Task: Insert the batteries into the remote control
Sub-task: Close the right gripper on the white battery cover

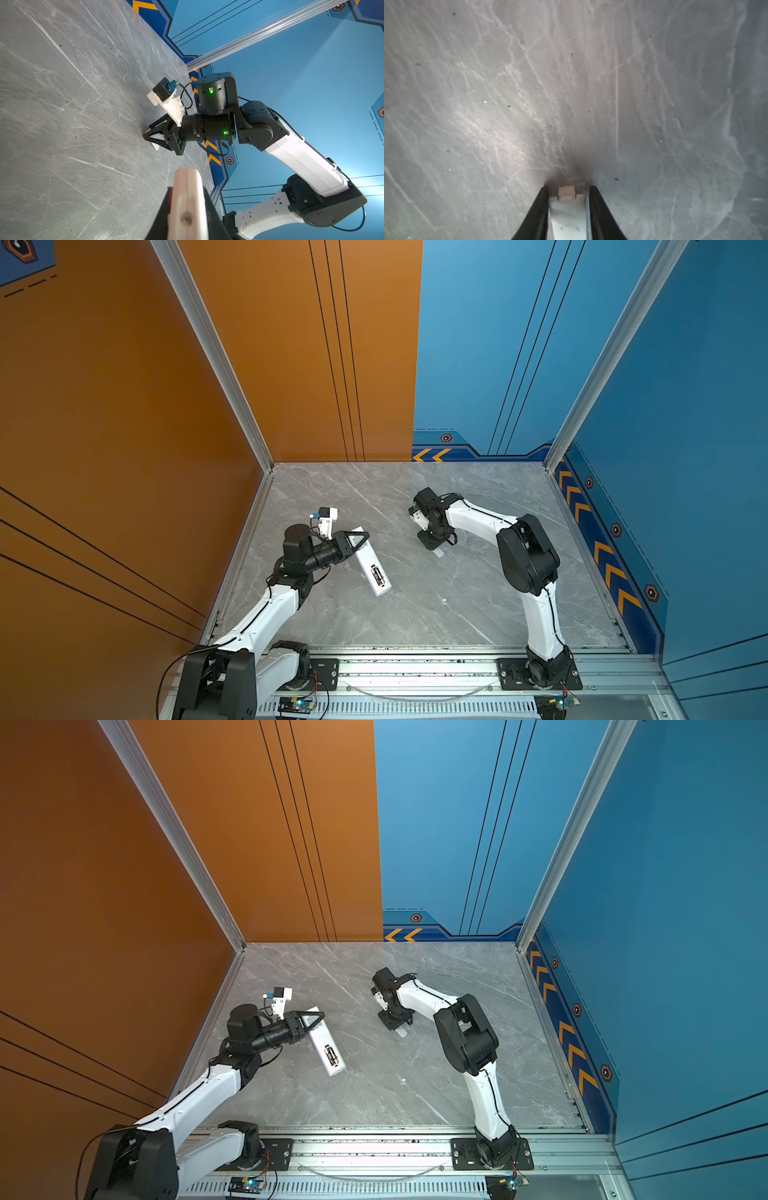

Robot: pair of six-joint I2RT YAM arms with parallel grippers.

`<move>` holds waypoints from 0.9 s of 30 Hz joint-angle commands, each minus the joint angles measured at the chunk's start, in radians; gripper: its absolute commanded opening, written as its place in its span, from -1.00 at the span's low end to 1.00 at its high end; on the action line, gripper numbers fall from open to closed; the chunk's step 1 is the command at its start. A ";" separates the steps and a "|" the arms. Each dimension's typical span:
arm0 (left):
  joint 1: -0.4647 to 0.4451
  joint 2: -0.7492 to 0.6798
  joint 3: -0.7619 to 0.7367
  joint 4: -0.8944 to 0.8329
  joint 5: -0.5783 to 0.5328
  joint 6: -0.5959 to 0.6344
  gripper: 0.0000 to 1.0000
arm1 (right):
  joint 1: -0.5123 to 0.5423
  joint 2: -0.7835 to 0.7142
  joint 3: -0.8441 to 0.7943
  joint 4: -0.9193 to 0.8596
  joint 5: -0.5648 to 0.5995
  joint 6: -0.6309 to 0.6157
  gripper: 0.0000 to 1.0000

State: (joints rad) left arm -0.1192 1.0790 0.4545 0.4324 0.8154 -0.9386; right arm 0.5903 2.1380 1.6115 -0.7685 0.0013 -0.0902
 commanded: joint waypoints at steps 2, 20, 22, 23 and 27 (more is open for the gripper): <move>0.007 -0.016 -0.006 0.009 0.011 0.005 -1.00 | 0.008 0.037 0.011 -0.041 0.026 -0.011 -0.30; 0.009 -0.013 -0.005 0.009 0.012 0.007 -1.00 | 0.007 0.038 0.016 -0.048 0.017 -0.017 -0.52; 0.009 -0.013 -0.006 0.009 0.010 0.005 -1.00 | 0.008 0.032 0.014 -0.049 0.019 -0.016 -0.53; 0.009 -0.013 -0.005 0.009 0.010 0.005 -1.00 | 0.008 0.027 0.013 -0.047 0.020 -0.014 -0.54; 0.010 -0.015 -0.006 0.009 -0.002 0.008 -1.00 | 0.011 0.004 0.006 -0.046 0.019 -0.007 -0.59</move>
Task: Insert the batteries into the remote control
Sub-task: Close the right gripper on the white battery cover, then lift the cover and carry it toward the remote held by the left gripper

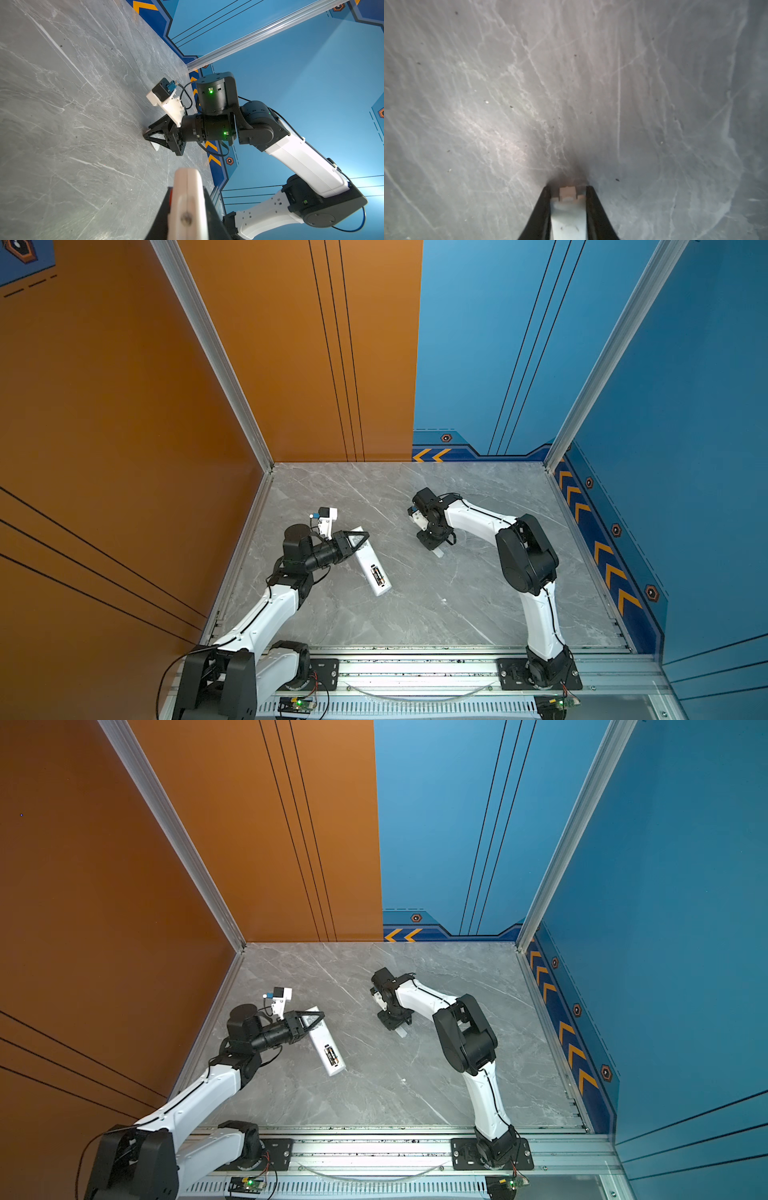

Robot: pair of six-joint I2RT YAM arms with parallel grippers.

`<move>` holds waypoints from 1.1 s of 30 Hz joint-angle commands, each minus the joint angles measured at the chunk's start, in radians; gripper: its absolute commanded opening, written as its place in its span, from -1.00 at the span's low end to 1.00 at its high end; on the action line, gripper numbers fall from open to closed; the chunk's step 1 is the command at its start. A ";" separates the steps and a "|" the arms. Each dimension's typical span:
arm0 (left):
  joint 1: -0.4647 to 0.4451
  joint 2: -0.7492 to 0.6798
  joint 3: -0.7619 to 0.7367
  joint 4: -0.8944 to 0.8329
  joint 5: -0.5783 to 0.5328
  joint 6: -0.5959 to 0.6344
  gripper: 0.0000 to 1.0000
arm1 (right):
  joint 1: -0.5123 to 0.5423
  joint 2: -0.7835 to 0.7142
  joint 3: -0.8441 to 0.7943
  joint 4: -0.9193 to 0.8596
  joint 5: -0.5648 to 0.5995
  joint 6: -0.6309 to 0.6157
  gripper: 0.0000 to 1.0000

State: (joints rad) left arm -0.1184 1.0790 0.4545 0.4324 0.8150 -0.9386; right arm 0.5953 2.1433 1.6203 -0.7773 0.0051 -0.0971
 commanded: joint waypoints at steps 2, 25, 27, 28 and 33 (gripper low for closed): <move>0.009 -0.015 -0.008 0.010 -0.012 0.011 -1.00 | 0.009 -0.012 -0.002 -0.039 0.009 0.005 -0.62; 0.004 -0.011 -0.027 0.044 -0.124 -0.003 -1.00 | 0.142 -0.178 -0.025 -0.032 0.000 0.108 -0.74; 0.005 0.000 -0.026 0.063 -0.126 -0.009 -1.00 | 0.157 -0.195 -0.029 -0.029 0.004 0.128 -0.74; 0.005 0.006 -0.026 0.074 -0.126 -0.014 -1.00 | 0.163 -0.205 -0.033 -0.025 0.004 0.141 -0.74; 0.007 0.031 -0.030 0.120 -0.136 -0.030 -1.00 | 0.187 -0.263 -0.053 0.005 0.004 0.198 -0.74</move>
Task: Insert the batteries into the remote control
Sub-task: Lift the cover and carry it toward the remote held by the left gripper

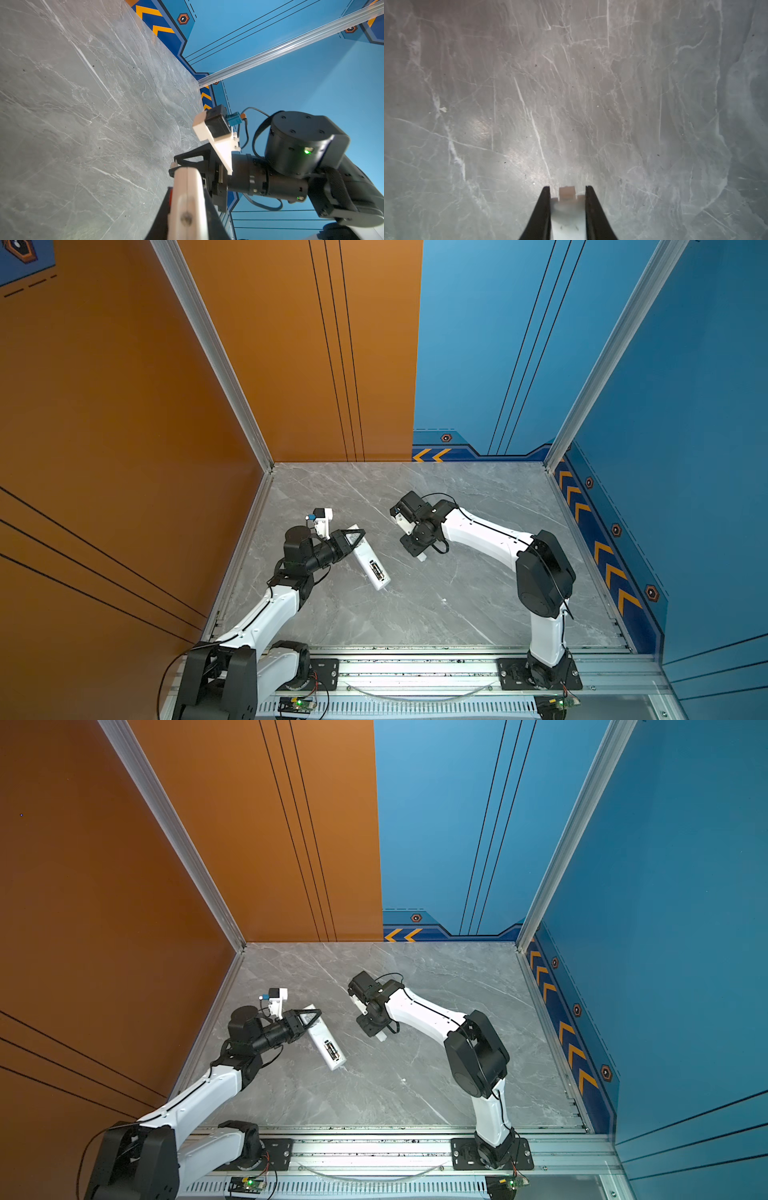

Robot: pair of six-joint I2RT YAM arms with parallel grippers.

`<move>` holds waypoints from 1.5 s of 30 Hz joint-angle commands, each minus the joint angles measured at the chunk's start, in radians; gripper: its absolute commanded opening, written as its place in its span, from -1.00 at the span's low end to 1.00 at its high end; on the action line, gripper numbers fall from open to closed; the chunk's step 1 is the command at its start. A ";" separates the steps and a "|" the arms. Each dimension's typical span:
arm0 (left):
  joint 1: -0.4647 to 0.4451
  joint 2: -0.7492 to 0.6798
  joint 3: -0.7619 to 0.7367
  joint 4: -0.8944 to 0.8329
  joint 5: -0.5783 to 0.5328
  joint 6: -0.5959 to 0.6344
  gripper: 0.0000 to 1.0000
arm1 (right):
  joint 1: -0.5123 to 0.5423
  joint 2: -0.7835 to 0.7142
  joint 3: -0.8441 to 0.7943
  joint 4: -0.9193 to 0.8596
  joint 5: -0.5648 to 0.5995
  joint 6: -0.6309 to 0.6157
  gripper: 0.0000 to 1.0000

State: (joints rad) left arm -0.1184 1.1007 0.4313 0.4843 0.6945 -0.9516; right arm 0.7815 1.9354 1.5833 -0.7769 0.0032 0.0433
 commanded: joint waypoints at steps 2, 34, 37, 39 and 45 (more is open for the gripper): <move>0.006 0.018 -0.006 0.080 -0.017 -0.021 -1.00 | 0.007 -0.077 -0.023 0.013 0.011 0.073 -0.75; 0.010 0.047 -0.007 0.109 -0.053 -0.023 -1.00 | 0.180 -0.322 -0.168 0.276 0.024 0.296 -0.78; 0.010 0.044 -0.010 0.110 -0.051 -0.023 -1.00 | 0.197 -0.326 -0.180 0.316 0.019 0.306 -0.78; 0.011 0.044 -0.012 0.111 -0.051 -0.024 -1.00 | 0.207 -0.327 -0.184 0.336 0.016 0.311 -0.77; 0.013 0.048 -0.015 0.124 -0.046 -0.029 -1.00 | 0.219 -0.314 -0.175 0.344 0.024 0.317 -0.77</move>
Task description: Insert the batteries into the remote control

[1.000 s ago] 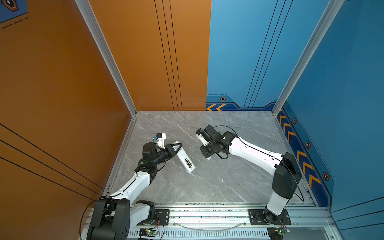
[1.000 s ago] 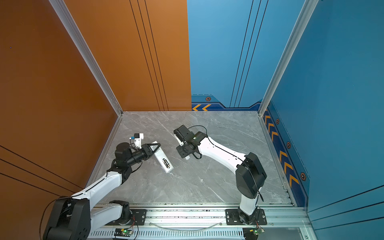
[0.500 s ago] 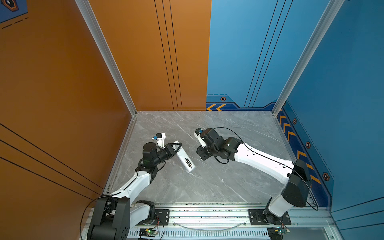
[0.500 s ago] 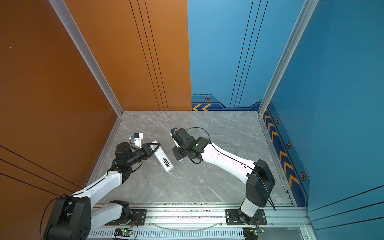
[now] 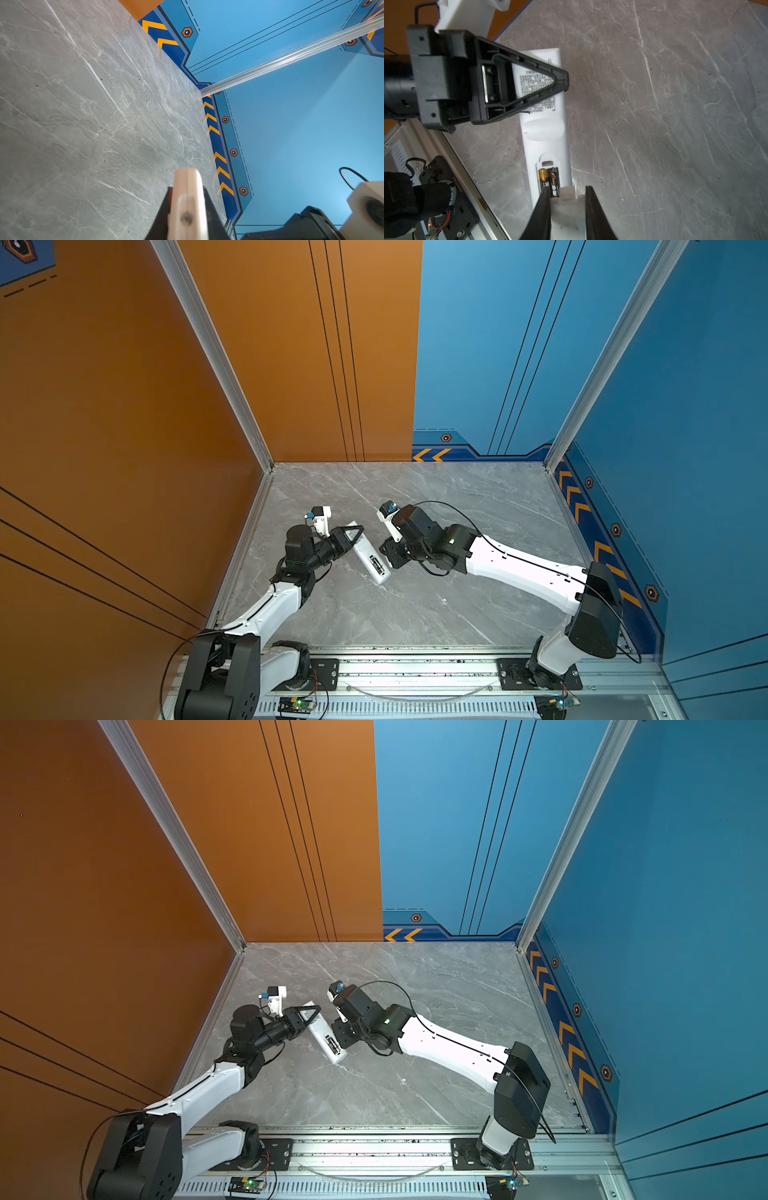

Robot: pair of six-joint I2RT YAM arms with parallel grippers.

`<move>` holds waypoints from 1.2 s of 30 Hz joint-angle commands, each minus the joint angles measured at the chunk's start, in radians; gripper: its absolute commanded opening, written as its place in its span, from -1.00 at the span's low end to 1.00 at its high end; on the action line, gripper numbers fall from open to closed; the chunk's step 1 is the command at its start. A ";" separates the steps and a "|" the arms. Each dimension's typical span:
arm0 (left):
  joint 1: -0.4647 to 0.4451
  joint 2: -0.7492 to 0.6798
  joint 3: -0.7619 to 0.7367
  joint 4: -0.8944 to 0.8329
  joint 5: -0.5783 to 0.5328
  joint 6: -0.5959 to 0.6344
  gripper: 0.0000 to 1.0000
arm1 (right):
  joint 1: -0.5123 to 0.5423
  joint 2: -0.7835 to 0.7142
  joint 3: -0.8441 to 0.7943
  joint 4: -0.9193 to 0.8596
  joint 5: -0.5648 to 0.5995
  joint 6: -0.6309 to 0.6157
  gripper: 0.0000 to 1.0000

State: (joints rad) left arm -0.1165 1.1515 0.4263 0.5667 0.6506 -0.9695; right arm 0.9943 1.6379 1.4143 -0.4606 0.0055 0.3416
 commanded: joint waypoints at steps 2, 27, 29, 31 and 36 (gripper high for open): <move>0.011 -0.003 -0.010 0.044 -0.002 -0.013 -1.00 | 0.009 -0.016 -0.005 0.028 0.026 0.022 -0.78; 0.021 -0.010 -0.019 0.048 0.009 -0.023 -1.00 | 0.032 0.048 0.008 0.077 0.031 0.044 -0.80; 0.020 -0.012 -0.021 0.048 0.010 -0.021 -1.00 | 0.034 0.053 0.008 0.078 0.030 0.043 -0.79; 0.021 -0.013 -0.021 0.048 0.009 -0.022 -1.00 | 0.034 0.057 0.008 0.082 0.030 0.045 -0.80; 0.021 -0.015 -0.023 0.048 0.009 -0.024 -1.00 | 0.038 0.072 0.011 0.090 0.017 0.045 -0.80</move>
State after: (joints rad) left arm -0.1043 1.1511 0.4110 0.5808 0.6510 -0.9882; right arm 1.0252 1.6867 1.4143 -0.3874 0.0059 0.3687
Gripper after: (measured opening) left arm 0.199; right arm 0.215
